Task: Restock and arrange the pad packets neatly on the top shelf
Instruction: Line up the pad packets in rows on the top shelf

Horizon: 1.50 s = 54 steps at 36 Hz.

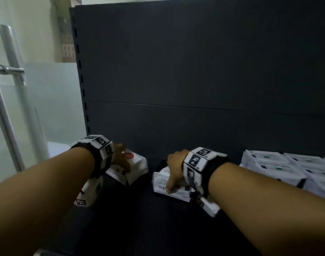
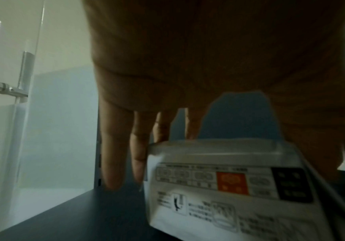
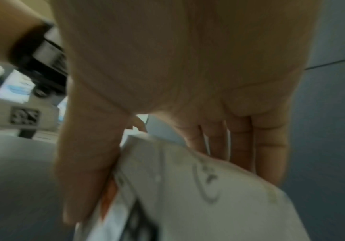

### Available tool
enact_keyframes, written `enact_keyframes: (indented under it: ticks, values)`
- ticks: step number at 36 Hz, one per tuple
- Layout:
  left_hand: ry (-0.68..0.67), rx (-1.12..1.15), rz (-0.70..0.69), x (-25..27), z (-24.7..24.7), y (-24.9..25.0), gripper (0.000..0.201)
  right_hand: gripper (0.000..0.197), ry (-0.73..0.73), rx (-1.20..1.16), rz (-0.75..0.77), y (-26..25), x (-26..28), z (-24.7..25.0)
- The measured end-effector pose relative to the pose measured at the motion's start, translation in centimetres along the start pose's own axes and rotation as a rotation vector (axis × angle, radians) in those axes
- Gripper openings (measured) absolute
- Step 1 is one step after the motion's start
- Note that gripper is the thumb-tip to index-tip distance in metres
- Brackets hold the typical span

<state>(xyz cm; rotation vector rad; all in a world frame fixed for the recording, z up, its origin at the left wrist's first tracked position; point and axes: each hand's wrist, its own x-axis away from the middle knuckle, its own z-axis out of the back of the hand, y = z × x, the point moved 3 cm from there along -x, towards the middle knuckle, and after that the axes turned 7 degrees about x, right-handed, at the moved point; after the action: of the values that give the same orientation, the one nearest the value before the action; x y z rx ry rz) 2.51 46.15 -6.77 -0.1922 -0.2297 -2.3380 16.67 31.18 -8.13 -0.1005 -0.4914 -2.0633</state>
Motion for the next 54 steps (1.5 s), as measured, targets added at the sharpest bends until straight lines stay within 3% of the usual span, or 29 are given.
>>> enact_keyframes:
  ticks: [2,5,8,11,14,17,20,23,25,27,29,33,35,38,42,44,48,51,54]
  values:
    - [-0.078,-0.053,-0.001,1.7,-0.1,1.3,0.100,0.099,-0.039,-0.037,-0.047,1.6,1.7,-0.7]
    - [-0.128,-0.095,-0.087,3.5,-0.5,3.7,0.112,0.127,-0.037,-0.143,-0.069,3.8,4.8,-1.5]
    - [-0.169,-0.215,-0.189,5.1,-1.0,6.5,0.118,0.137,-0.003,-0.478,-0.122,6.3,8.7,-1.5]
    - [-0.237,-0.234,-0.290,6.3,-1.5,9.1,0.115,0.120,0.109,-0.909,-0.213,8.9,11.3,-1.7]
    - [-0.165,-0.232,-0.375,7.6,-1.4,11.3,0.100,0.077,0.177,-1.302,-0.264,10.8,12.9,-2.8]
    - [-0.098,0.154,-0.448,9.2,-0.1,13.7,0.095,0.046,0.211,-1.483,-0.247,11.7,14.3,-3.6]
    - [-0.128,0.613,-0.602,11.0,1.5,16.6,0.097,0.049,0.242,-1.699,-0.199,12.2,15.5,-3.8]
    - [-0.053,0.709,-0.750,12.6,2.6,19.5,0.071,0.056,0.252,-1.806,-0.112,12.3,16.6,-3.4]
    - [0.128,0.726,-0.731,13.0,3.2,20.4,0.069,0.061,0.250,-1.808,-0.091,12.6,17.4,-3.1]
    - [0.246,0.735,-0.703,13.1,3.8,20.7,0.058,0.082,0.214,-1.698,-0.114,13.4,18.5,-2.8]
    - [0.254,0.752,-0.697,13.4,4.3,20.6,0.046,0.106,0.199,-1.487,-0.159,14.8,19.9,-2.3]
    - [0.195,0.746,-0.696,14.0,4.6,20.7,0.044,0.123,0.419,-0.868,-0.151,18.1,22.4,-0.3]
    - [0.136,0.773,-0.695,14.3,4.3,21.2,0.046,0.118,0.462,-0.760,-0.025,18.3,22.9,0.4]
    - [0.070,0.812,-0.723,14.6,3.6,22.0,0.047,0.094,0.439,-0.689,0.072,17.6,22.8,0.6]
    - [0.056,0.734,-0.740,14.1,3.2,22.2,0.053,0.068,0.405,-0.681,0.012,17.8,22.5,-0.5]
    - [0.086,0.556,-0.705,13.4,3.2,21.4,0.058,0.063,0.390,-0.673,-0.030,18.5,22.5,-1.3]
    - [0.209,-0.003,-0.346,10.5,3.0,16.8,0.056,0.060,0.391,-0.732,-0.101,20.3,23.1,-3.1]
    - [0.140,-0.126,-0.077,8.3,1.6,12.0,0.050,0.060,0.382,-0.783,-0.133,21.0,23.5,-4.1]
    - [0.060,-0.122,-0.017,6.0,0.0,9.3,0.097,0.063,0.371,-0.791,-0.153,20.6,23.5,-4.6]
